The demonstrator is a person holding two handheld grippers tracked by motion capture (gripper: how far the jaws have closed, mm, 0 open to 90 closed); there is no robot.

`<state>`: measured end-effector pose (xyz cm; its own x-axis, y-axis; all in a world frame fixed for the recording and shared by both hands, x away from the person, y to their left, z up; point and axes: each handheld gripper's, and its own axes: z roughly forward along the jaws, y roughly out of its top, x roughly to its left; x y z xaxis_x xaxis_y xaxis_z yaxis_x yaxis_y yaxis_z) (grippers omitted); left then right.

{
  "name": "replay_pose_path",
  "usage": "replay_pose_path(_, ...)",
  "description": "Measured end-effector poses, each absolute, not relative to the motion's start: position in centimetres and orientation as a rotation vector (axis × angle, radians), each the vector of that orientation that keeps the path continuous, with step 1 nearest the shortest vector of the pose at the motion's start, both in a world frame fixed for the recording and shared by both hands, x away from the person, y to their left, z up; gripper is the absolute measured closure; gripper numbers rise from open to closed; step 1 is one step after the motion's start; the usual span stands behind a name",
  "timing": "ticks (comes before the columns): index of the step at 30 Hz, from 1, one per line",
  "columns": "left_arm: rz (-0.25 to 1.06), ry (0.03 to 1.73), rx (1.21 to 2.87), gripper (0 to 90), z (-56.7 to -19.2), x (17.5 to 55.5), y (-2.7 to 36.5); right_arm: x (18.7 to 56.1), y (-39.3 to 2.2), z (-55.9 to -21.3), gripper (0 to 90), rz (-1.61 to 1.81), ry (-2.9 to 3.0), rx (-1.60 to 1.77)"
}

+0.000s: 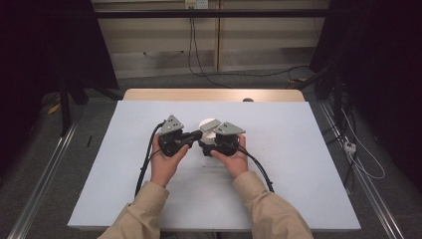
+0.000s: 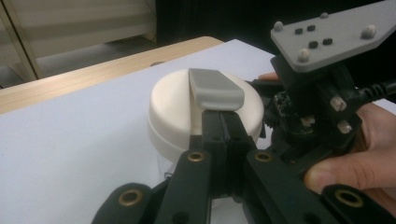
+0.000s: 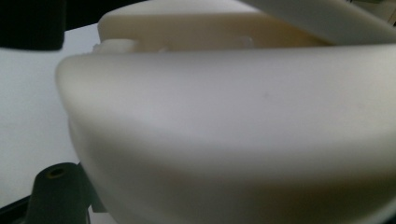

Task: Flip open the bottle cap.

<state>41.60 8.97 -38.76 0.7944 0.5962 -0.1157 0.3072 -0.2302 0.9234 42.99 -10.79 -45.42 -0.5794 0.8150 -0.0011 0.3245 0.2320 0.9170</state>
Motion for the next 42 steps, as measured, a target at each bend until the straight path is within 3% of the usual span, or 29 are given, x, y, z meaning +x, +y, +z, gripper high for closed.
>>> replay_pose_path(42, 0.338, 0.672, 1.853, 90.0, -36.2, 43.4, 6.7, 43.0, -10.8, -45.4, 18.7, 1.320, 2.027, 1.038)
